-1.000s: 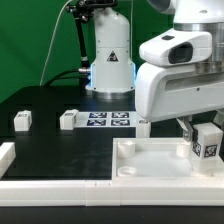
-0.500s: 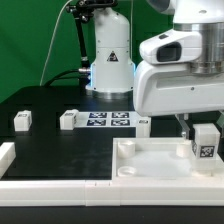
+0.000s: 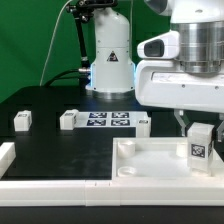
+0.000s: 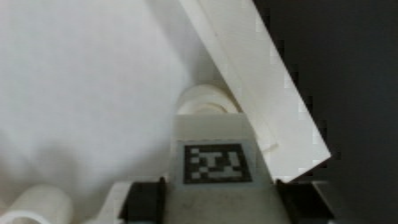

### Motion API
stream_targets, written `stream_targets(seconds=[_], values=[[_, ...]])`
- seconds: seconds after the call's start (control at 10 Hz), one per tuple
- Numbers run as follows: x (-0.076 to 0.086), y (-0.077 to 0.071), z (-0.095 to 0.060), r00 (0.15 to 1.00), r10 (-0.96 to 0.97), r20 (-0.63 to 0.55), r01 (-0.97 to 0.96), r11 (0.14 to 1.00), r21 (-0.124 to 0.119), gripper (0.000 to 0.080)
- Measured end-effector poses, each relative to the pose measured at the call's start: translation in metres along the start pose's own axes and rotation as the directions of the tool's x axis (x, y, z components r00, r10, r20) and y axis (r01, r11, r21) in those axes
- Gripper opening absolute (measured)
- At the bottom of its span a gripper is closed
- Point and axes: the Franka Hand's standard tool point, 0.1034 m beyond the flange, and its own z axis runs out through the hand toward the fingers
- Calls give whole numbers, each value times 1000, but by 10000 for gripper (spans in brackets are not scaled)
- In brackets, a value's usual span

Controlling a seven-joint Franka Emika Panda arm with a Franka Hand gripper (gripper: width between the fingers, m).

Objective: Assemble one leg

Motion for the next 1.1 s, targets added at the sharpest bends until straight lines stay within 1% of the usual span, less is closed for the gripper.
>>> stream_targets(seconds=[0.1, 0.2, 0.3, 0.4, 0.5, 0.7, 0.8, 0.9, 1.0, 1.1], values=[[-1, -1, 0, 991, 130, 2, -130, 991, 0, 291], [-4, -2, 1, 969, 248, 0, -248, 969, -6, 291], [-6, -4, 2, 932, 364, -6, -364, 931, -10, 291], [-6, -4, 2, 912, 410, -8, -411, 912, -9, 291], [-6, -5, 2, 867, 499, -4, -499, 867, -4, 291], [-6, -6, 2, 848, 531, 0, -531, 848, -2, 291], [-6, -6, 2, 881, 473, 0, -473, 881, -2, 366], [-6, -6, 1, 905, 425, 3, -425, 905, -6, 503], [-6, -6, 1, 944, 330, 7, -330, 944, -14, 503], [-7, -6, 1, 977, 213, 8, -212, 977, -13, 619]])
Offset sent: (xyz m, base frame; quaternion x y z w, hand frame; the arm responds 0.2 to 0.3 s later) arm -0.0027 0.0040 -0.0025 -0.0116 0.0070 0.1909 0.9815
